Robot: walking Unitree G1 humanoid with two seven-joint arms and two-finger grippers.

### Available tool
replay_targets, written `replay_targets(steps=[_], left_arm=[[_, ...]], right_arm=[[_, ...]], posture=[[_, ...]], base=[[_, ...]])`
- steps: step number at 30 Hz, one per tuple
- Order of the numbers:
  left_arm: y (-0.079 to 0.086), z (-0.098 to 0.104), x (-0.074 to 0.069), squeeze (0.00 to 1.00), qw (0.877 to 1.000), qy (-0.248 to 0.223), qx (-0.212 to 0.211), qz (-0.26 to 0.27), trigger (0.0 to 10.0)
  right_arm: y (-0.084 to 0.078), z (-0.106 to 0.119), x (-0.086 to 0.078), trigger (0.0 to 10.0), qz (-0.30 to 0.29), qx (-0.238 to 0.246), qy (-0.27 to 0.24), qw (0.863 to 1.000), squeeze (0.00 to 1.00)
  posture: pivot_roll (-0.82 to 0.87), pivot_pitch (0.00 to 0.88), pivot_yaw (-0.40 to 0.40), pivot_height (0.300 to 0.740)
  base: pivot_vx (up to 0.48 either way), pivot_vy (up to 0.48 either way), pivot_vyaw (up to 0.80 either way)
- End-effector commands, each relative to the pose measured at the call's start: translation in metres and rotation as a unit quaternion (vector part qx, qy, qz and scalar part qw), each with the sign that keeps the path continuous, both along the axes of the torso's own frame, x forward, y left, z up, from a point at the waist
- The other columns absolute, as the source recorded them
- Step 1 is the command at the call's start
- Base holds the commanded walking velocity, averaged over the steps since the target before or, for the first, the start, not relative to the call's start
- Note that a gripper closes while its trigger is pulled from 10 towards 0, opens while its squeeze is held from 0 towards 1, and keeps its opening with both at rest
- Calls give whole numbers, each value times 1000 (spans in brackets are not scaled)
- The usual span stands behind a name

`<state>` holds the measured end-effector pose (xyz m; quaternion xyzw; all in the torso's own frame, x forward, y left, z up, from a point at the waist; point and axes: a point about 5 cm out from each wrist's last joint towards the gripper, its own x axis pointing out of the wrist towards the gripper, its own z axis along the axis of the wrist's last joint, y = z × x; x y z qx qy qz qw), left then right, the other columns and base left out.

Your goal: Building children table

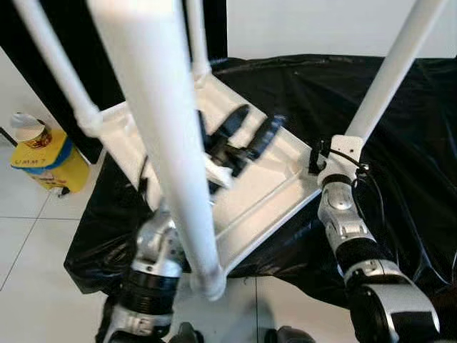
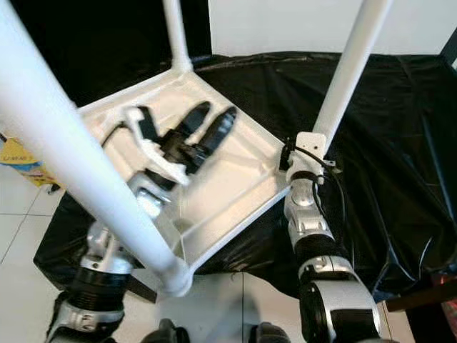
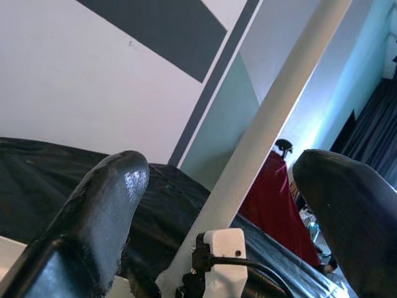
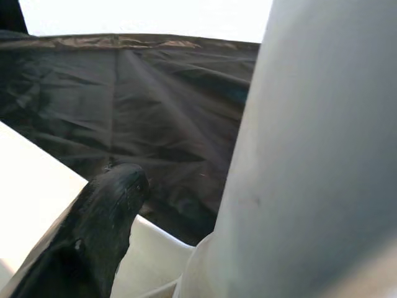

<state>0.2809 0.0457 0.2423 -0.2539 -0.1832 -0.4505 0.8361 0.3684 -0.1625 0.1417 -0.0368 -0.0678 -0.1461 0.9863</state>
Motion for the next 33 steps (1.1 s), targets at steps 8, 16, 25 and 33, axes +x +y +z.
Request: replay_targets(steps=[8, 16, 25, 33], left_arm=[[-12, 0, 3, 0, 1000, -3, 29, 10, 10000], [31, -14, 11, 0, 986, -43, 157, 45, 10000], [63, -33, 16, 0, 955, -69, 285, 31, 10000], [86, -49, 17, 0, 917, -80, 392, -4, 10000]], right_arm=[[-24, 0, 4, 10000, -52, -11, 7, 999, 0], [-31, -11, -17, 10000, -10, -10, -25, 1000, 0], [-13, -6, -42, 10000, 95, -17, -68, 993, 0], [-10, 0, -73, 10000, 162, -19, -68, 984, 0]], posture=[[89, 143, 40, 740], [84, 156, 45, 740], [78, 158, 38, 740], [60, 158, 45, 740]], base=[[0, 0, 0], [0, 0, 0], [0, 0, 0], [0, 0, 0]])
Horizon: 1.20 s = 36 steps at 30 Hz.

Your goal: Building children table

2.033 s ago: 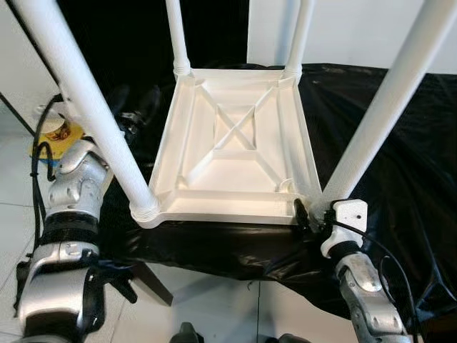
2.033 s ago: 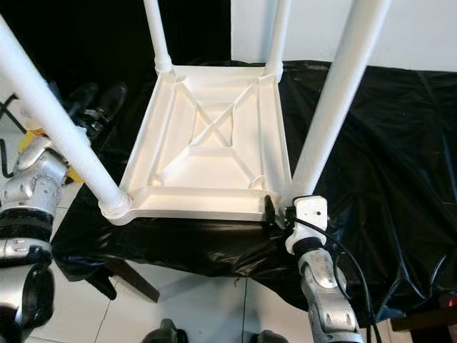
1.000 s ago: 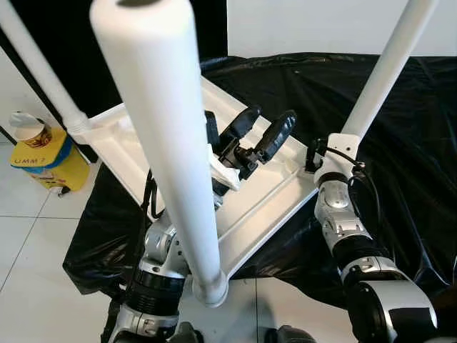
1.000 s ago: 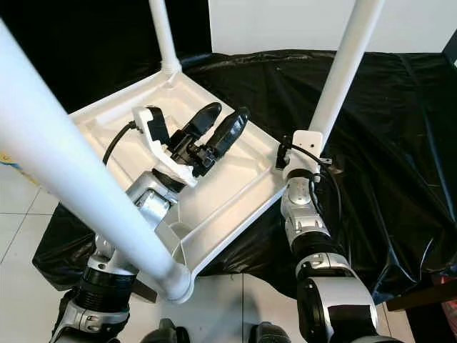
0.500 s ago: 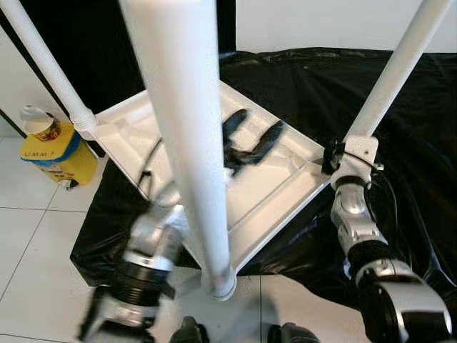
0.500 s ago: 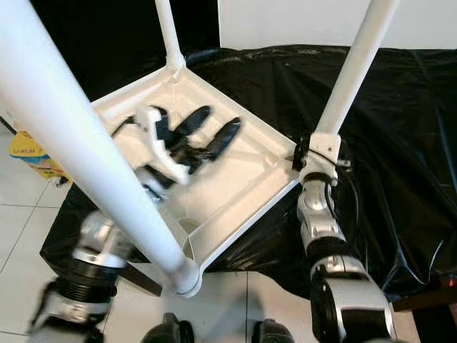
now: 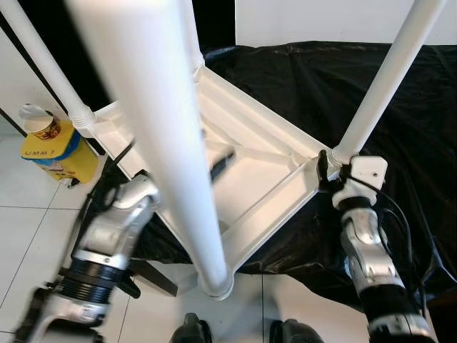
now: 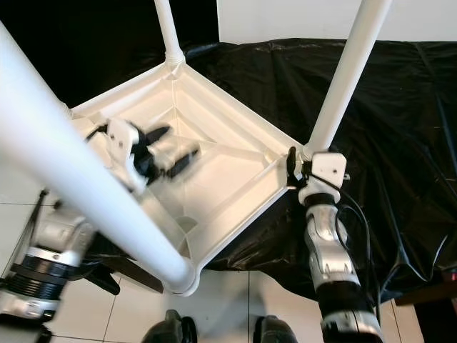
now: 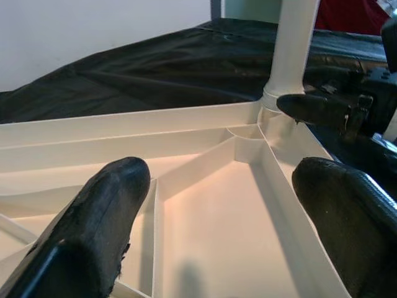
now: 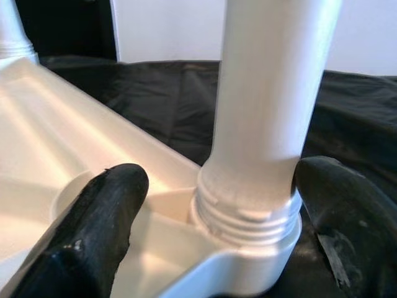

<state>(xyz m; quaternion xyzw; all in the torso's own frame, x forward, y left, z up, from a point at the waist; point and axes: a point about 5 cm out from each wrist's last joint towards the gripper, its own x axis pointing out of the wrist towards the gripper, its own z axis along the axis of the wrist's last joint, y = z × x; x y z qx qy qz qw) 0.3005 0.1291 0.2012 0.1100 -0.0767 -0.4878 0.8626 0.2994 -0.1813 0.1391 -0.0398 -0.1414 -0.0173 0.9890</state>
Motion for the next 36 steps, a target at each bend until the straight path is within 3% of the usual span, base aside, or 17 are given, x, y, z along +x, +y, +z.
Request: replay_targets(steps=[1, 4, 13, 21, 25, 28, 30, 33, 36], left_arm=[[3, -8, -3, 0, 999, 8, 30, -21, 10000], [6, -15, -6, 0, 997, 13, 63, -42, 10000], [21, -18, -11, 0, 993, 20, 91, -68, 10000], [38, -18, -28, 0, 986, 28, 127, -104, 10000], [54, -29, -40, 0, 968, 52, 208, -130, 10000], [56, -33, -39, 0, 963, 50, 229, -129, 10000], [57, -43, -36, 0, 954, 46, 268, -124, 10000], [56, -50, -32, 0, 949, 42, 289, -116, 10000], [55, -67, -16, 0, 935, 31, 344, -76, 10000]], right_arm=[[9, 3, -4, 10000, 33, 1, 0, 999, 0], [11, 3, -15, 10000, 59, -1, 6, 998, 0], [20, 8, -38, 10000, 93, 15, 20, 995, 0], [31, 7, -55, 10000, 129, 26, 43, 990, 0], [37, 0, -63, 10000, 165, 28, 93, 982, 0], [38, -2, -62, 10000, 164, 20, 108, 980, 0], [39, -4, -57, 10000, 159, 9, 133, 978, 0], [40, -6, -53, 10000, 155, 1, 147, 977, 0], [41, -10, -45, 10000, 144, -17, 164, 976, 0]], posture=[[60, 158, 45, 740], [60, 153, 44, 740], [48, 140, 41, 740], [57, 130, 26, 740], [71, 125, 21, 740], [71, 124, 22, 740], [70, 125, 23, 740], [65, 126, 24, 740], [53, 136, 36, 740]], base=[[0, 0, 0], [0, 0, 0], [0, 0, 0], [0, 0, 0], [0, 0, 0], [0, 0, 0], [0, 0, 0], [0, 0, 0], [0, 0, 0]])
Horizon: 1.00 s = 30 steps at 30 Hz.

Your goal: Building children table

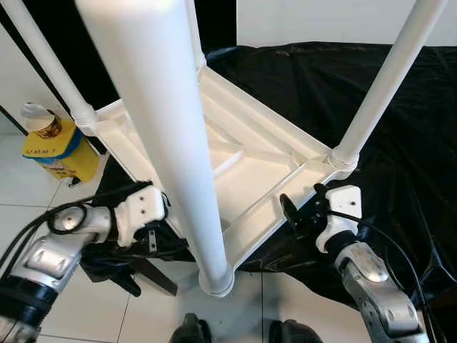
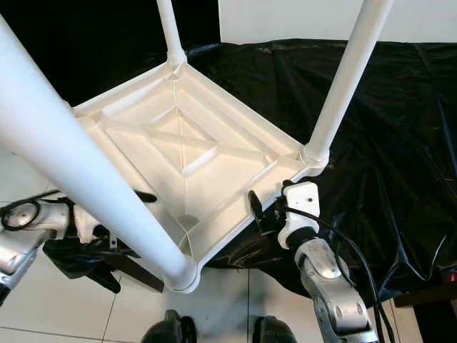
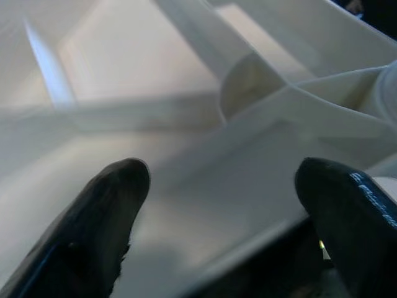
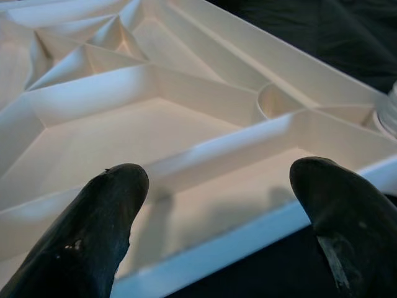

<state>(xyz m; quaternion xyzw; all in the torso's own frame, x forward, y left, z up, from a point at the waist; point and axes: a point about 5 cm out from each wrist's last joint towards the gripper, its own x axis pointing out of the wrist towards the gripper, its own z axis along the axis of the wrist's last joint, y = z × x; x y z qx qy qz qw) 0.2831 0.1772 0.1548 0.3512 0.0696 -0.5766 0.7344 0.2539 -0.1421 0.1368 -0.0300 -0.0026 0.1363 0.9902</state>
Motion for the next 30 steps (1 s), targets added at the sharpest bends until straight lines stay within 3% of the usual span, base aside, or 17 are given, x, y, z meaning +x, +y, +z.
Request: replay_targets(steps=[1, 5, 15, 18, 24, 26, 30], left_arm=[[7, -21, 2, 0, 998, 9, 48, 32, 10000], [3, -26, 21, 0, 994, -23, 70, 82, 10000], [-33, -16, 64, 0, 982, -89, 9, 169, 10000], [-38, -14, 68, 0, 981, -90, -1, 174, 10000], [-64, 6, 87, 0, 968, -120, -58, 211, 10000], [-64, 6, 87, 0, 968, -120, -58, 211, 10000], [-76, 21, 95, 0, 961, -129, -97, 223, 10000]], right_arm=[[1, -7, 0, 10000, -2, -10, 19, 1000, 0], [-1, -8, 3, 10000, -17, -14, 22, 1000, 0], [-6, -1, 11, 10000, -66, -2, 21, 998, 0], [-6, 0, 12, 10000, -69, -1, 19, 997, 0], [-4, 6, 14, 10000, -80, 18, -2, 997, 0], [-4, 6, 14, 10000, -80, 18, -2, 997, 0], [0, 13, 11, 10000, -81, 40, -32, 995, 0]], posture=[[53, 136, 36, 740], [49, 140, 39, 740], [33, 144, 57, 740], [33, 145, 61, 740], [34, 150, 66, 740], [34, 150, 66, 740], [43, 151, 65, 740]], base=[[0, 0, 0], [0, 0, 0], [0, 0, 0], [0, 0, 0], [0, 0, 0], [0, 0, 0], [0, 0, 0]])
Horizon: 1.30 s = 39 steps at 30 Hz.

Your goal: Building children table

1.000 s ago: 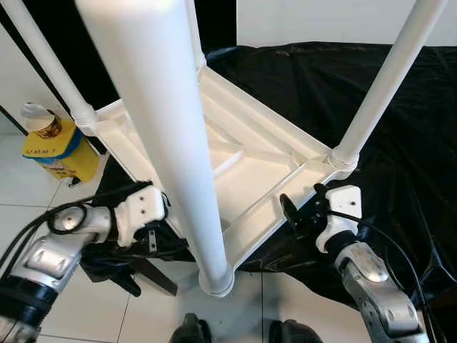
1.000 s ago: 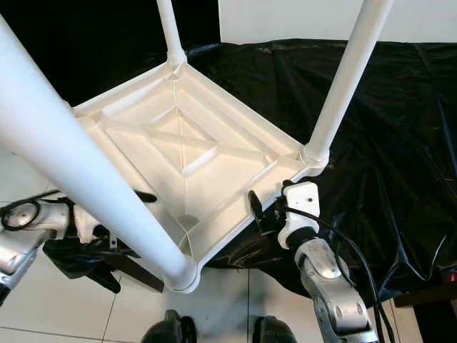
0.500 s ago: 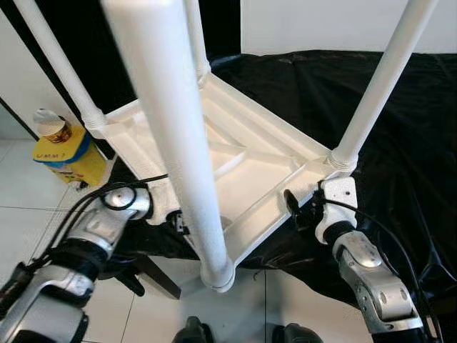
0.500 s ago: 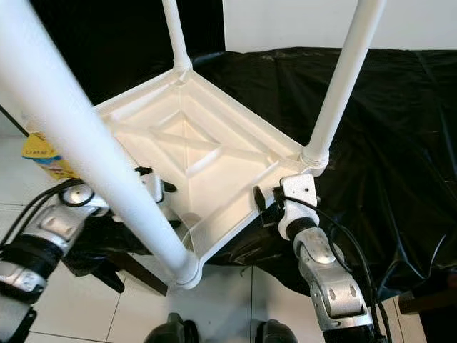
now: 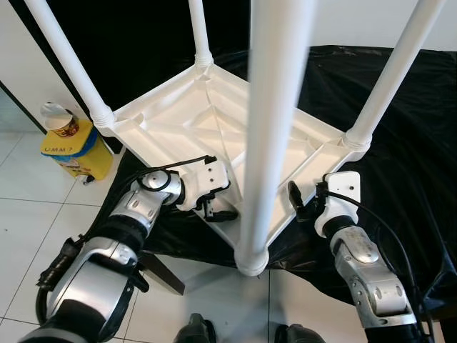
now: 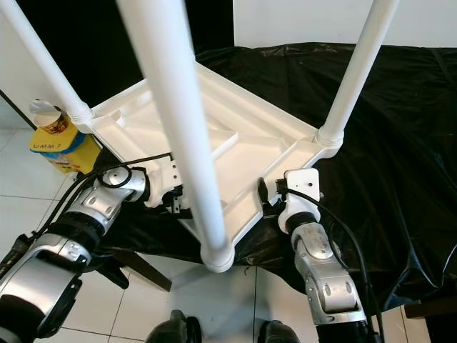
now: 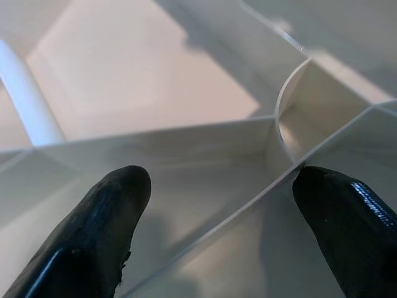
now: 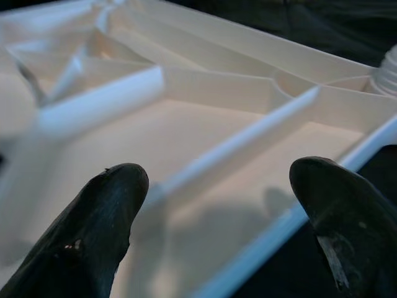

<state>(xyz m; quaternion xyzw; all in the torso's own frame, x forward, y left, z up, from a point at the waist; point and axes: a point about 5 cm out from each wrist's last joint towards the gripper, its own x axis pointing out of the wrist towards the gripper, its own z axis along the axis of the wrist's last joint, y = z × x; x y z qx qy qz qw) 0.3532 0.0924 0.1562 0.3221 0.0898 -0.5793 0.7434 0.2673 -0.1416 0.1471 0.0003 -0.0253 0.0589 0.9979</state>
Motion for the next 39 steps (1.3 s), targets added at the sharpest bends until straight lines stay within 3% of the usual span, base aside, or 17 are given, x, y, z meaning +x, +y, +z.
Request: replay_targets(steps=[1, 6, 11, 17, 19, 28, 33, 34, 36, 39], left_arm=[[9, 20, 25, 0, 961, -158, -75, 216, 10000], [9, 17, 21, 0, 969, -147, -70, 183, 10000], [17, 4, 12, 0, 987, -126, -9, 101, 10000], [26, -1, 8, 0, 992, -106, 30, 56, 10000], [34, -4, 9, 0, 991, -102, 72, 42, 10000], [29, -11, 25, 0, 982, -79, 132, 106, 10000], [25, -11, 28, 0, 980, -59, 155, 111, 10000], [25, -11, 29, 0, 980, -52, 152, 118, 8745], [24, -10, 30, 0, 979, -49, 154, 122, 0], [24, -8, 32, 0, 979, -46, 146, 132, 0]], right_arm=[[-1, 2, -2, 10000, -5, 6, -11, 1000, 0], [1, 4, -3, 10000, -1, 9, -20, 1000, 0], [-3, 4, -3, 10000, 6, 1, -24, 1000, 0], [-7, 5, -6, 10000, 8, 2, -32, 999, 0], [-10, 5, -10, 10000, 9, 7, -40, 999, 0], [-3, 5, -12, 10000, 17, 14, -45, 999, 0], [-2, 5, -12, 10000, 19, 13, -47, 999, 0], [-3, 5, -13, 10000, 17, 13, -48, 999, 0], [-5, 5, -13, 10000, 12, 12, -49, 999, 0], [-5, 5, -13, 10000, 10, 13, -49, 999, 0]], posture=[[43, 151, 65, 740], [48, 151, 63, 740], [49, 152, 64, 740], [48, 152, 69, 740], [49, 153, 75, 740], [43, 150, 73, 740], [34, 151, 80, 740], [32, 152, 83, 740], [31, 152, 86, 740], [30, 151, 90, 740]], base=[[0, 0, 0], [0, 0, 0], [0, 0, 0], [0, 0, 0], [0, 0, 0], [0, 0, 0], [0, 0, 0], [0, 0, 0], [0, 0, 0], [0, 0, 0]])
